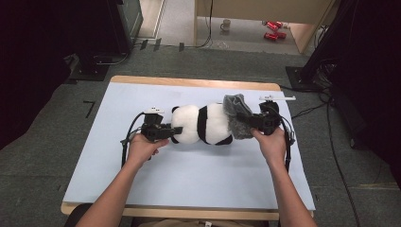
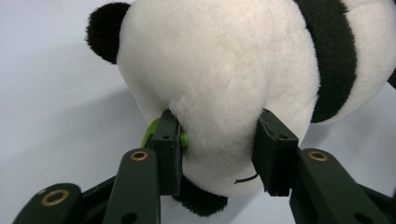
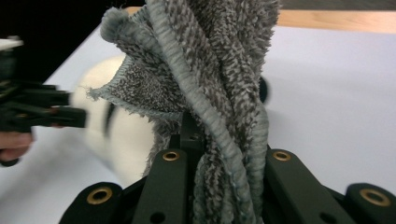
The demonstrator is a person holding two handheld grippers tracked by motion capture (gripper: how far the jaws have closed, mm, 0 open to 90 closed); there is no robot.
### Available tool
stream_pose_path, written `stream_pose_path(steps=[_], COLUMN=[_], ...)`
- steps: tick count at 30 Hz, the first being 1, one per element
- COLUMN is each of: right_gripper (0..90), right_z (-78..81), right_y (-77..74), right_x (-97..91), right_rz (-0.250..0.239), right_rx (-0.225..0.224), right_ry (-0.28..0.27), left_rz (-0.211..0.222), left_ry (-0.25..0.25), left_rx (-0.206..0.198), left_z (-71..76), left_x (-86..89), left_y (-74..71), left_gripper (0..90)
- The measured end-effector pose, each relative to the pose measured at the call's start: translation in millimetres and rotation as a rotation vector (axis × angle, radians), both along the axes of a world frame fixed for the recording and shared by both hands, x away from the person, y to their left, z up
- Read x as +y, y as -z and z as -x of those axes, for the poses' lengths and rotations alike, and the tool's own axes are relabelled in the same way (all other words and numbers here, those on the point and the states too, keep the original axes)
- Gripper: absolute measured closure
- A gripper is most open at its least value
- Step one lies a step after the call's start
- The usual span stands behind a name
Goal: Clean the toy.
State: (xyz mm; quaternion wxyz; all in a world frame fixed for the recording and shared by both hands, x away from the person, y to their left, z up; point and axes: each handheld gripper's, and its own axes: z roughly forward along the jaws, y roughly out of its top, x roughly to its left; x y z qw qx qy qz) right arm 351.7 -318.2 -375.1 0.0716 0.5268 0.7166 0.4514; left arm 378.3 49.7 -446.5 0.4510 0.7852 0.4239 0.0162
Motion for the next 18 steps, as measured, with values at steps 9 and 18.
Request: stream_pose_path(steps=[9, 18], right_gripper=[77.6, 77.0], right_z=[-3.1, -14.0], right_y=[10.4, 15.5], right_x=[24.5, 18.1], right_rz=[0.038, 0.040], right_rx=[0.007, -0.016], right_ry=[-0.050, -0.016], left_rz=[0.027, 0.001], left_ry=[0.030, 0.051], left_rx=[-0.019, -0.127], left_z=[2.5, 12.7], left_x=[5.8, 10.5], left_y=[0.2, 0.8], left_gripper=[44.1, 40.4])
